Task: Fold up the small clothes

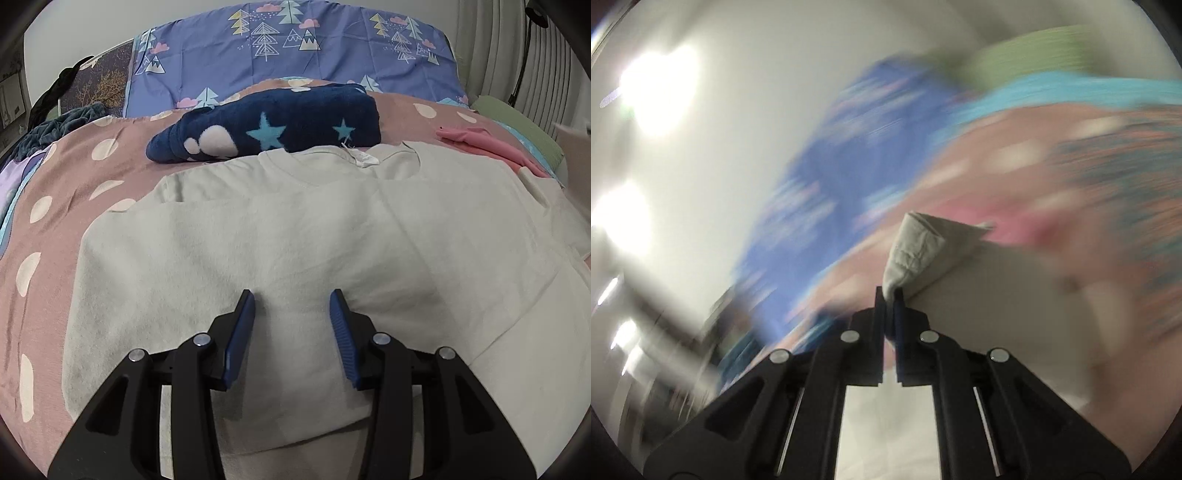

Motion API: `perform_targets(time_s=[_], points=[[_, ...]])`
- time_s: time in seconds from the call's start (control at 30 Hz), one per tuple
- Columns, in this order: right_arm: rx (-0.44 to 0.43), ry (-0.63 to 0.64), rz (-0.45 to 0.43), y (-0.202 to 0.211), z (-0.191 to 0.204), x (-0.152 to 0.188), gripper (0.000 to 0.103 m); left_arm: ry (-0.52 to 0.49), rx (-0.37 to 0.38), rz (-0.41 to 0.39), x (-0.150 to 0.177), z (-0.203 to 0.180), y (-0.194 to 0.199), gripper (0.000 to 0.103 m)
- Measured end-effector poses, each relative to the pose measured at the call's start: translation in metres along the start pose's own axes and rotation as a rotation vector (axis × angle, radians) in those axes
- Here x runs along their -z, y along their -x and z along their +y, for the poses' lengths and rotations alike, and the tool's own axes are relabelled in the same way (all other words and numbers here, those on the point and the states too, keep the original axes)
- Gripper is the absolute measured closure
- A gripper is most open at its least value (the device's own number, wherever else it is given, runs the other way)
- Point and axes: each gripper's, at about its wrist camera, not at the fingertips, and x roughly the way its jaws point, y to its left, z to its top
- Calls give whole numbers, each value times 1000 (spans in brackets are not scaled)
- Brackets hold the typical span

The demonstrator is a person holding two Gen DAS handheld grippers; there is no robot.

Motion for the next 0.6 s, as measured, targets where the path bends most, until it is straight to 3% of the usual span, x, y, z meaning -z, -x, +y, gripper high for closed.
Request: perform_targets(time_s=[0.1,0.2,0.3,0.4,0.5,0.6], points=[[-100,145,162,-58,63,66,99,15,22,-2,0,3,0,58],[-92,241,374,-113,89,141,99,28,48,-4,0,5,1,55],[5,306,503,-141,83,191,98,36,64,-4,0,7,1,54],[28,286,534,-146,63,212,94,45,115,-6,0,9,2,44],[-6,264,505,-141,55,213,95,127,227,-5,-3,19,6,42],[-12,259,502,-140,53,215,95,304,505,46,-8,28,8,42]])
